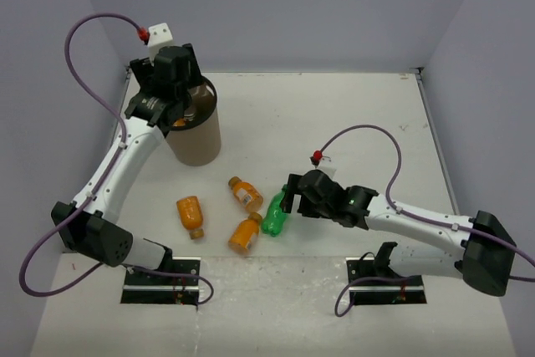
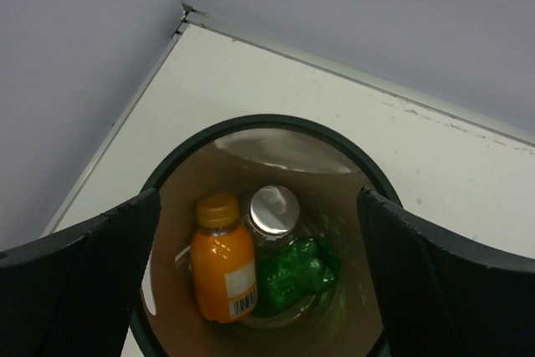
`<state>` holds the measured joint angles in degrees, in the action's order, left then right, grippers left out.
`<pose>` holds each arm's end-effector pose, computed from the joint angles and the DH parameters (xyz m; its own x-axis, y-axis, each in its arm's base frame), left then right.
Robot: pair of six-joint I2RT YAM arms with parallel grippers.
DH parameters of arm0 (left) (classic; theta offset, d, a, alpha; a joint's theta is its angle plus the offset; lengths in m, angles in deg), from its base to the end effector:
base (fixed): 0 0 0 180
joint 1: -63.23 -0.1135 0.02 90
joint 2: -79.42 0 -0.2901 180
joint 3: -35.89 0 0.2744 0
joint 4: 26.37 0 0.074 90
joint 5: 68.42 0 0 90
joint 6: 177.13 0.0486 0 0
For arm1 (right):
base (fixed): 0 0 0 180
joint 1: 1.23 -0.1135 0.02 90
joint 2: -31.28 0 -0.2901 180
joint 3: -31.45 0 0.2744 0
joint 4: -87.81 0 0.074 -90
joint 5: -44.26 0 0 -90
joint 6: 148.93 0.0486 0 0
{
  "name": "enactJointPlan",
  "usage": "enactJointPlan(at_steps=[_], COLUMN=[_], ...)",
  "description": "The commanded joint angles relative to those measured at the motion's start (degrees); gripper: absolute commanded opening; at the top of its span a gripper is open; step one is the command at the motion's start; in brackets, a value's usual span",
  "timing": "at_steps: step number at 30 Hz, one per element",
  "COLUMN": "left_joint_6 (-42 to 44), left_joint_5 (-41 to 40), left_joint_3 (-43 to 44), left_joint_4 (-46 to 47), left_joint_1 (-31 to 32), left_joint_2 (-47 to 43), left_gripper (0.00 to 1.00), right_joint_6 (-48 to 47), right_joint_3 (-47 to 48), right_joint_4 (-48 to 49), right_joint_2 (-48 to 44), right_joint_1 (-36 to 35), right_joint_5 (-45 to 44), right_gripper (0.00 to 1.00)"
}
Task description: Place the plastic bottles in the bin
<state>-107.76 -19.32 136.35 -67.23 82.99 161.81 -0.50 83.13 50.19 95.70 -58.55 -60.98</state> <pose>0.3350 -0.0865 0.4433 -0.2311 -0.2000 -0.9522 -0.4209 0.9029 -0.0875 0.1401 0.1947 0.2216 -0.8324 0.2248 -0.5065 -0.0235 0.8989 0.4376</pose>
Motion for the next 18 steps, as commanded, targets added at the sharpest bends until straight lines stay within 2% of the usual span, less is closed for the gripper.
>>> enactJointPlan(at_steps=[1,4,7,15,17,18], left_joint_6=[-2.8,-3.5,-3.7,-1.6,-1.4,-1.3], left_joint_5=[2.7,5.4,7.1,10.3,11.9,12.6], left_joint_3=[2.6,-3.0,-10.9,-18.9,-20.2,-20.3], left_joint_4=[-4.8,-5.3,-4.7,-7.2,-7.1,-7.1], left_joint_1=[0.4,4.0,5.7,5.8,5.8,5.8], left_joint_2=[-5.4,-14.8,-20.3,-23.5,-24.1,-24.2], left_gripper=[1.00,1.00,1.00,1.00,1.00,1.00], right_joint_6=[5.2,6.4,7.0,10.0,10.6,10.7], right_joint_3=[5.0,8.0,9.6,14.5,11.8,10.4], right_joint_4=[0.2,-2.2,-1.6,-6.6,-3.8,-2.4], right_joint_2=[4.2,10.0,14.1,24.6,25.4,25.1], right_joint_1=[-1.4,-2.7,-3.8,-7.6,-8.0,-8.0], right_joint_5=[-4.2,-5.9,-6.3,-8.8,-7.5,-6.4], right_gripper=[0.99,0.99,0.98,0.90,0.83,0.76])
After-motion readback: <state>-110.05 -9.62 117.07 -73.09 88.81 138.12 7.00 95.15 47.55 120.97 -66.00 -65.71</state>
